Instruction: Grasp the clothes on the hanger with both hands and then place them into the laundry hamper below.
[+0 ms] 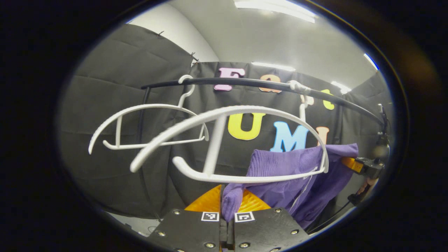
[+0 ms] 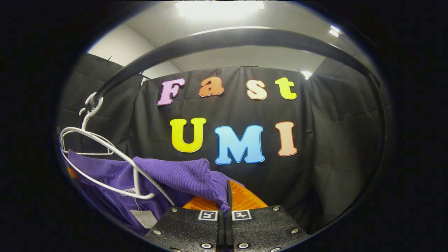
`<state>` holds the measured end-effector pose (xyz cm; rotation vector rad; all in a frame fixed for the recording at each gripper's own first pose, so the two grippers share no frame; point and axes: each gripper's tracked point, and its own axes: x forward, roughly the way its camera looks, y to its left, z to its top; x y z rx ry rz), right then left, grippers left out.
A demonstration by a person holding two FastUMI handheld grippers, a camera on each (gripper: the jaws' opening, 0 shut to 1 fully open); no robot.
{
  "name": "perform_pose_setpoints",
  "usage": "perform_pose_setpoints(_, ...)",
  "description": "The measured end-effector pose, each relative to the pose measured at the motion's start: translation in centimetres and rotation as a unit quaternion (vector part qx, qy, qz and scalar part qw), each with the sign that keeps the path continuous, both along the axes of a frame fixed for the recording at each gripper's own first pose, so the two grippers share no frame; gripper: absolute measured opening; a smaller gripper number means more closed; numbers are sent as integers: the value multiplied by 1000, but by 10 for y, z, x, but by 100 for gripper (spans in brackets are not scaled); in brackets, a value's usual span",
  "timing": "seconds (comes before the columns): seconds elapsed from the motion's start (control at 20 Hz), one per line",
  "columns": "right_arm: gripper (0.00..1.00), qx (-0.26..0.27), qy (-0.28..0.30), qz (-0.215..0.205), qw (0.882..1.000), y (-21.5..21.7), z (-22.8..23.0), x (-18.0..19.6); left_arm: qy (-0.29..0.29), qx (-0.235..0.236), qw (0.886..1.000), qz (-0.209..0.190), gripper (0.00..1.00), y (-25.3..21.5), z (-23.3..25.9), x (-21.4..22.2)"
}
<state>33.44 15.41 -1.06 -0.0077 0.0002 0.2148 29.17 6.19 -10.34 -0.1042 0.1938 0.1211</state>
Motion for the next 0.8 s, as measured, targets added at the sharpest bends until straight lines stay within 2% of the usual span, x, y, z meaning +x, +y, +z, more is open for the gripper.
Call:
perform_pose_setpoints(0.45, 0, -8, 29, -7, 1000, -38, -32, 0, 25, 5, 1000, -19, 1, -50, -11, -14)
perform_pose_setpoints(0.8, 0, -20, 39, -47, 998, -69, -42, -53, 29, 0, 997, -69, 1, -70, -14, -38)
